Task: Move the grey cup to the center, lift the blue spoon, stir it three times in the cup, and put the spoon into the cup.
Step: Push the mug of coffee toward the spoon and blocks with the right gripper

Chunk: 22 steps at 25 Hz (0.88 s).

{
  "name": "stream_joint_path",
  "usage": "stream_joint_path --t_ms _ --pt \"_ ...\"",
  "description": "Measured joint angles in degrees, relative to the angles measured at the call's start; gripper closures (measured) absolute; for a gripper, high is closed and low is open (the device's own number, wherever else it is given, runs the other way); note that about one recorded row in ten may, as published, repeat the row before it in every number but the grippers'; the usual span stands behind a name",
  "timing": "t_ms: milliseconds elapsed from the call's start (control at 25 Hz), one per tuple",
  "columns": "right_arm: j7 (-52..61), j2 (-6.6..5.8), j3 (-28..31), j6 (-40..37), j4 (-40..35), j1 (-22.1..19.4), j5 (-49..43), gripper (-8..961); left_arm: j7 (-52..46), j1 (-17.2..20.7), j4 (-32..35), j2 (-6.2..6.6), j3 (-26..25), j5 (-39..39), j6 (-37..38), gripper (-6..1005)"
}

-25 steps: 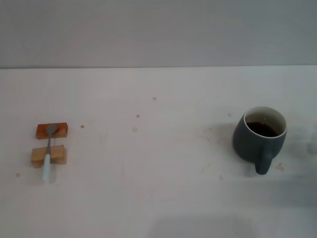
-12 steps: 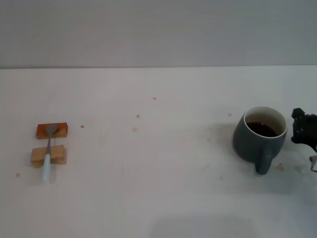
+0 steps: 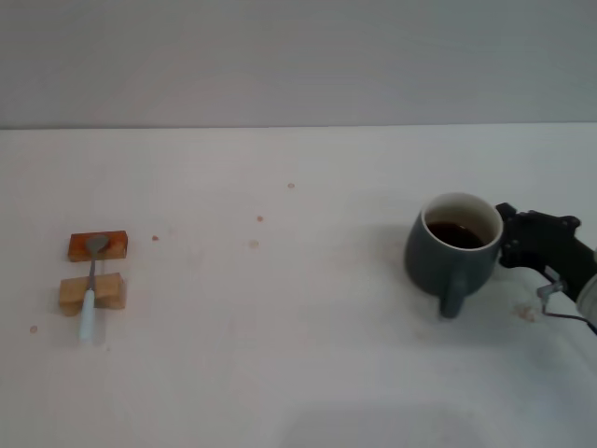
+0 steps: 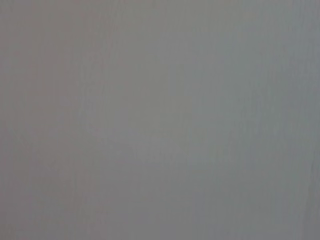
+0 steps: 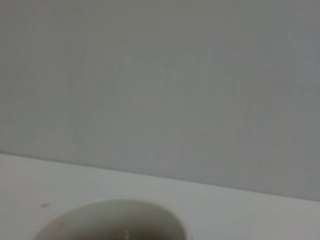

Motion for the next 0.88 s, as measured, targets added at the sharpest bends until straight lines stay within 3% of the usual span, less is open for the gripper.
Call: stream_joint_path --t_ms 320,880 --pt "2.11 0.11 -4.51 2.76 0.42 2.84 -0.31 955 0.08 -0.04 0.0 0.07 0.0 -0.11 0.21 318" --pt "6.18 0.84 -4.88 7.78 2.9 6.53 -7.02 954 0.12 0.07 0.0 0.18 0.0 -0.14 0.13 318"
